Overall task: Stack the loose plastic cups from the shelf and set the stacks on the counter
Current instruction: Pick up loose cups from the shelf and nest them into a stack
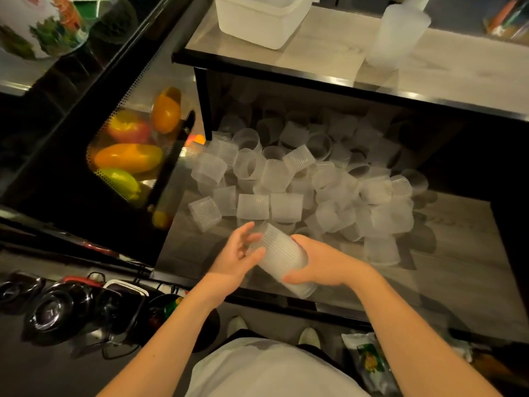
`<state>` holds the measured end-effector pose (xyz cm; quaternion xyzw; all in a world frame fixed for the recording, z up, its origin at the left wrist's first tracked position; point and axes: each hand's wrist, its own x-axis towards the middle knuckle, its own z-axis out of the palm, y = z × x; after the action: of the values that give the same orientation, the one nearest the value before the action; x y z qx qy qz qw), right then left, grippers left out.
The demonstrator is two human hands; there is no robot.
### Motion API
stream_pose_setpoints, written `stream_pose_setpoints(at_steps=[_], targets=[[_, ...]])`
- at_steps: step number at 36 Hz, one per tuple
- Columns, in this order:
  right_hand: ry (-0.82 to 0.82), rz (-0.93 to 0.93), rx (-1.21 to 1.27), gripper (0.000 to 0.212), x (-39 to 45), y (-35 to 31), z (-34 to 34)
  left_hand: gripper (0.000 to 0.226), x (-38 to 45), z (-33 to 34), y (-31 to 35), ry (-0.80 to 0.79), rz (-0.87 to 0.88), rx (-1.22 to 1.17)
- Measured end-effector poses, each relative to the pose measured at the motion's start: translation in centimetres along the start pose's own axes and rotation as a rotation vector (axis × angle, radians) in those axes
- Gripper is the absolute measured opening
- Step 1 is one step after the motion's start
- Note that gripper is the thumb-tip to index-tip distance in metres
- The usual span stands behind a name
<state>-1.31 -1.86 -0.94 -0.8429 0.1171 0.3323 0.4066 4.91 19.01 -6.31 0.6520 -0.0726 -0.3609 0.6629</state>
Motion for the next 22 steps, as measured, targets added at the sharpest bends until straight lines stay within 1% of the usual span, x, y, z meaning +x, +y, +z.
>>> stream_pose_setpoints(at_steps=[2,3,4,5,6,7,8,9,10,11,12,13,14,15,17,18,19,22], targets=[[0.001,-0.004,0.021,0.110,-0.7,1.0,-0.3,0.060,0.2,0.7,-0.5,-0.118,-0.048,0.046],[0.003,-0.002,0.030,0.117,-1.1,1.4,-0.4,0.060,0.4,1.3,-0.8,-0.173,-0.068,0.087],[0.007,0.000,0.045,0.115,-1.4,2.0,-0.5,0.059,0.6,2.1,-0.9,-0.198,-0.075,0.128],[0.019,0.011,0.070,0.107,-1.7,2.6,-0.6,0.054,1.0,3.1,-1.2,-0.184,-0.060,0.161],[0.041,0.032,0.101,0.094,-2.0,3.2,-0.7,0.044,1.5,4.4,-1.5,-0.113,-0.027,0.176],[0.072,0.056,0.130,0.083,-2.3,3.7,-0.8,0.031,1.9,5.5,-1.8,0.013,0.014,0.198],[0.109,0.082,0.154,0.077,-2.5,4.5,-1.0,0.022,2.4,6.7,-1.9,0.151,0.077,0.251],[0.141,0.106,0.166,0.073,-2.7,5.3,-1.3,0.020,2.8,7.6,-2.0,0.263,0.142,0.356],[0.166,0.124,0.171,0.071,-2.9,6.1,-1.5,0.023,3.3,8.4,-2.2,0.308,0.195,0.514],[0.184,0.140,0.170,0.071,-3.2,6.9,-1.8,0.030,3.7,9.0,-2.4,0.284,0.212,0.714],[0.195,0.157,0.163,0.071,-3.4,7.6,-2.1,0.037,4.1,9.5,-2.7,0.214,0.192,0.932],[0.199,0.173,0.153,0.071,-3.7,8.1,-2.4,0.037,4.4,9.7,-3.0,0.138,0.162,1.115],[0.198,0.183,0.145,0.070,-3.9,8.6,-2.6,0.032,4.7,9.9,-3.3,0.079,0.134,1.215],[0.195,0.186,0.145,0.071,-4.1,8.9,-2.8,0.026,4.9,10.0,-3.6,0.050,0.121,1.250],[0.188,0.188,0.157,0.072,-4.3,9.5,-3.3,0.015,4.9,10.4,-3.9,0.094,0.157,1.203],[0.185,0.189,0.156,0.071,-4.4,9.5,-3.5,0.008,4.6,10.6,-3.8,0.134,0.170,1.118],[0.177,0.191,0.150,0.070,-4.5,9.6,-3.7,0.005,4.3,10.6,-3.4,0.172,0.156,0.963],[0.143,0.195,0.109,0.075,-4.6,9.7,-4.4,0.016,2.7,10.6,-1.3,0.252,0.014,0.418]])
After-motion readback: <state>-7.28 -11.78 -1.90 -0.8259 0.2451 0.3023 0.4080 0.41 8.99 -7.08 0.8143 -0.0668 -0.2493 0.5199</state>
